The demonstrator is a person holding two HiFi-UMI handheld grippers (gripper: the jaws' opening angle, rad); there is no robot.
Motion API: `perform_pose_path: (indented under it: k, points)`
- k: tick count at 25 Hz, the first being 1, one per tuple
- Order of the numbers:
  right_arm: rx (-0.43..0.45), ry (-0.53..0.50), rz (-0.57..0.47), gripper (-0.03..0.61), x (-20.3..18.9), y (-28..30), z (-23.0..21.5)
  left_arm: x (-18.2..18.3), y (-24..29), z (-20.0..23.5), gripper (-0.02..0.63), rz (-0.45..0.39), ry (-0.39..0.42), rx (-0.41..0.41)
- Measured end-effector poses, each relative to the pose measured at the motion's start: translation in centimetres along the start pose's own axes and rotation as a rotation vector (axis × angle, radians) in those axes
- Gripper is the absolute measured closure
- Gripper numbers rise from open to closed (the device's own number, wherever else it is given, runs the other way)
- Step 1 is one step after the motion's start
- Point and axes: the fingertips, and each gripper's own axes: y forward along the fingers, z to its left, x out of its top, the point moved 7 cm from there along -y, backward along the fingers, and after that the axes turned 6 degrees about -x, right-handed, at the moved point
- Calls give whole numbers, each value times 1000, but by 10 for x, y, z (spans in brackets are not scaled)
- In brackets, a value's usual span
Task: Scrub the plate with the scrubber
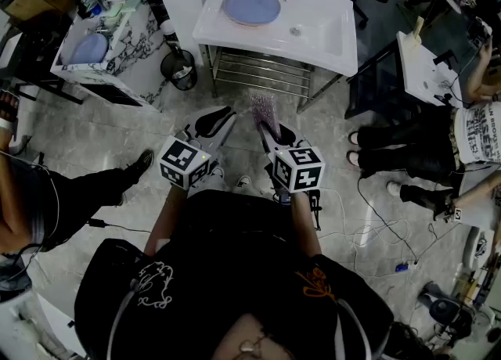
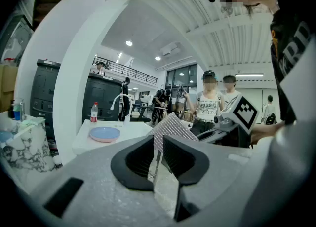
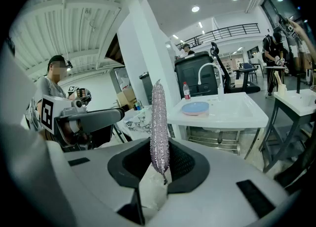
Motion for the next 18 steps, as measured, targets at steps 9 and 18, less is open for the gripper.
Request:
perform_pose_path:
  k: [9,18]
  points:
    - [-23,20,0,499,3,2,-14,6,15,5,545,5,1,7]
    - [-15,50,11,497,-3,-1,-39,0,29,6,545,9,-10,46]
